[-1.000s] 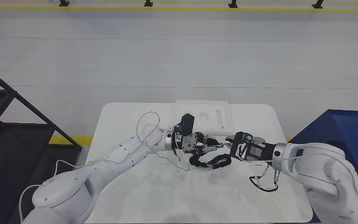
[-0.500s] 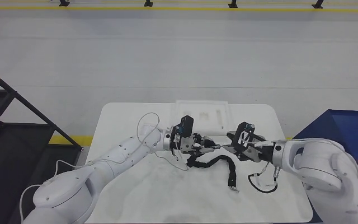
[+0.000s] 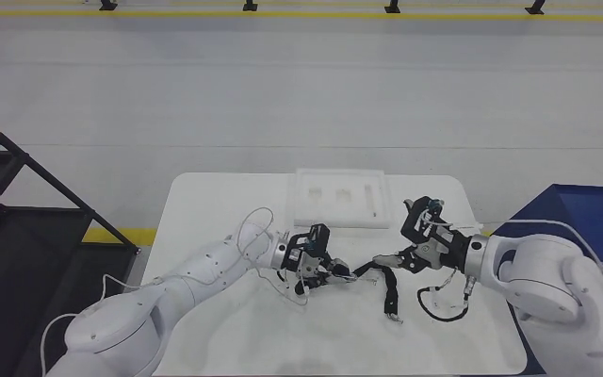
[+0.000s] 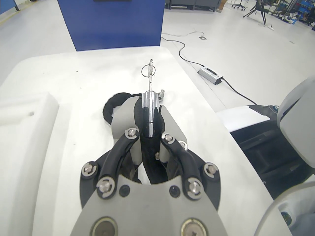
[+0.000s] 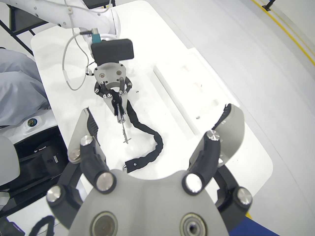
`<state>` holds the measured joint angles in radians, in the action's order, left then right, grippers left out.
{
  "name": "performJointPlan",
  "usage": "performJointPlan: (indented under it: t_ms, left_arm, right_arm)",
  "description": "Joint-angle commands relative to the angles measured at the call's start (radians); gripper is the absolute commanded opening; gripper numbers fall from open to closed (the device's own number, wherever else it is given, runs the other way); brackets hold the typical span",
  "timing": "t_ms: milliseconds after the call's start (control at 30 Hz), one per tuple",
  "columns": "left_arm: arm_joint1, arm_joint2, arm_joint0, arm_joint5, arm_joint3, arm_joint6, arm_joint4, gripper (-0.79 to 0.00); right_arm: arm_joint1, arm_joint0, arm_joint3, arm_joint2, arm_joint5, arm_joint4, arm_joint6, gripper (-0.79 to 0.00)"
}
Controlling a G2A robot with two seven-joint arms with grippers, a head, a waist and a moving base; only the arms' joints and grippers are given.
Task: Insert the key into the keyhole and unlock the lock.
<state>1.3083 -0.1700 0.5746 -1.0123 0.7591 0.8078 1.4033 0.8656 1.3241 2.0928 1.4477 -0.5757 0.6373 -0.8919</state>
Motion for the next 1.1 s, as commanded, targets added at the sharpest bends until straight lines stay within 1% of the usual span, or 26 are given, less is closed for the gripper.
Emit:
performJointPlan:
  t_ms: [0, 33, 167, 233, 300, 367, 467, 600, 767, 900, 1067]
  left_arm:
    - [0.016, 0.0, 0.017, 0.0, -0.028, 0.0, 0.043, -0.129]
    - [0.024, 0.0, 0.023, 0.0, -0.039, 0.0, 0.045, 0.0]
    - [0.052, 0.0, 0.02, 0.0, -0.081, 0.0, 0.019, 0.0]
    - [0.059, 0.0, 0.008, 0.0, -0.096, 0.0, 0.006, 0.0]
    - [0.06, 0.0, -0.017, 0.0, -0.106, 0.0, -0.029, 0.0]
    - [0.053, 0.0, -0.051, 0.0, -0.119, 0.0, -0.056, 0.0]
    - [0.032, 0.0, -0.101, 0.0, -0.132, 0.0, -0.087, 0.0]
    - [-0.003, 0.0, -0.16, 0.0, -0.132, 0.0, -0.112, 0.0]
    - [-0.047, 0.0, -0.235, 0.0, -0.139, 0.0, -0.131, 0.0]
    - [-0.08, 0.0, -0.287, 0.0, -0.124, 0.0, -0.17, 0.0]
    - [-0.121, 0.0, -0.336, 0.0, -0.083, 0.0, -0.219, 0.0]
  right_arm:
    - [-0.001, 0.002, -0.007, 0.0, 0.002, 0.006, 0.008, 0.0]
    - [-0.001, 0.003, -0.014, 0.0, 0.003, 0.008, 0.014, 0.0]
    - [0.001, -0.008, -0.055, -0.013, -0.004, 0.017, 0.058, 0.0]
    - [0.002, -0.02, -0.08, -0.024, -0.014, 0.026, 0.076, 0.0]
    - [0.005, -0.037, -0.113, -0.041, -0.034, 0.02, 0.103, 0.0]
    - [0.007, -0.066, -0.15, -0.062, -0.067, 0.025, 0.131, 0.0]
    - [0.014, -0.125, -0.224, -0.1, -0.122, 0.039, 0.188, 0.0]
    - [0.028, -0.222, -0.337, -0.165, -0.202, 0.059, 0.269, 0.0]
    - [0.048, -0.361, -0.485, -0.258, -0.31, 0.074, 0.317, 0.0]
    - [0.064, -0.471, -0.589, -0.324, -0.388, 0.04, 0.307, 0.0]
    - [0.076, -0.585, -0.66, -0.365, -0.43, -0.008, 0.292, 0.0]
